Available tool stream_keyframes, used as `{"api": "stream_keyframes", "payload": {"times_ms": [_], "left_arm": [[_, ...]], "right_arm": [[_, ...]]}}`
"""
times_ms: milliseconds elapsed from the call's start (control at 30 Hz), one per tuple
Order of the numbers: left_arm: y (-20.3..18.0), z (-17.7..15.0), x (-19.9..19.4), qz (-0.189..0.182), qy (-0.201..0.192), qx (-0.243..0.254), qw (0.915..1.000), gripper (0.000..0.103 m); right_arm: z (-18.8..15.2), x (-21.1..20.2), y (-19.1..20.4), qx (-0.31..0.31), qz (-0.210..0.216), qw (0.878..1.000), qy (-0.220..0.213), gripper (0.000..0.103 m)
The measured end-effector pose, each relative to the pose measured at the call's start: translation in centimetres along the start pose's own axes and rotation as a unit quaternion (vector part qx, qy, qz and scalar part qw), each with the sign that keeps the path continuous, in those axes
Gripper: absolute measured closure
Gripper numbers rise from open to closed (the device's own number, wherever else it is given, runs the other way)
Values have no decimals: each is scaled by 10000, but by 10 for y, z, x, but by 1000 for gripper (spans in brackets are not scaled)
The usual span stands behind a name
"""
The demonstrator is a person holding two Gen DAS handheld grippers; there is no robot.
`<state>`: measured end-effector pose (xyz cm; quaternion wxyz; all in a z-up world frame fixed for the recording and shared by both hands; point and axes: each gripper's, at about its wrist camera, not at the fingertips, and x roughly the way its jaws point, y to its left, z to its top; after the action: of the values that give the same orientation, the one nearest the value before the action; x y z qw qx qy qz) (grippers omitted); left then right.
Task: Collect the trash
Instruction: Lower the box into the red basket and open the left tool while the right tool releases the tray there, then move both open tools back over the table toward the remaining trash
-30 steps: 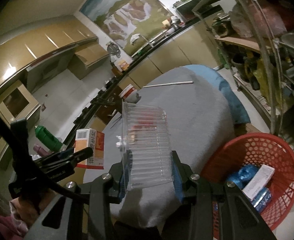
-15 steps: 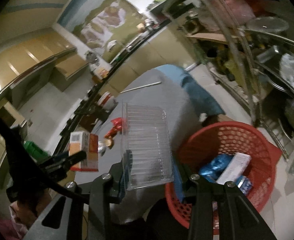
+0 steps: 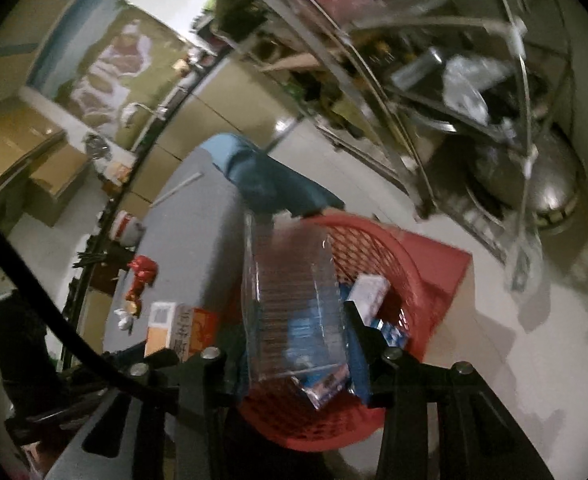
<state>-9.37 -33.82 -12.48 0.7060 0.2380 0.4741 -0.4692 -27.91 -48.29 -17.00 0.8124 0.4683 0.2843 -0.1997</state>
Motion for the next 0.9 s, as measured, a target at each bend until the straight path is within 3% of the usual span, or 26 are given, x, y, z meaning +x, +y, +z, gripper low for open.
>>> {"api": "stream_keyframes", "payload": {"times_ms": [33, 67, 167, 267, 467, 600, 733, 900], "left_arm": [[0, 1, 1, -42, 12, -15, 10000, 45], [3, 2, 0, -77, -18, -51, 10000, 45], [14, 1, -10, 26, -112, -116, 9999, 45], [28, -5, -20, 209, -219, -185, 9994, 45], [62, -35, -49, 1056, -428, -358, 9928, 45], [90, -68, -80, 1717, -728, -540, 9810, 44], [125, -100, -116, 2292, -1045, -959, 9630, 44], [161, -130, -159, 2713, -1397, -1541, 9398, 44]], "right_arm": [[0, 4, -3, 131, -9, 9999, 100, 40], [-1, 7, -6, 231, -39, 9996, 163, 38], [-1, 11, -13, 375, -19, 9990, 228, 38], [0, 4, -10, 330, 17, 9994, 32, 38], [1, 1, 11, 58, 267, 9995, -130, 38], [-3, 6, 38, -360, 463, 9982, -107, 38], [-10, 14, 77, -986, 564, 9935, -78, 38], [-24, 29, 127, -1515, 716, 9858, 107, 38]]}}
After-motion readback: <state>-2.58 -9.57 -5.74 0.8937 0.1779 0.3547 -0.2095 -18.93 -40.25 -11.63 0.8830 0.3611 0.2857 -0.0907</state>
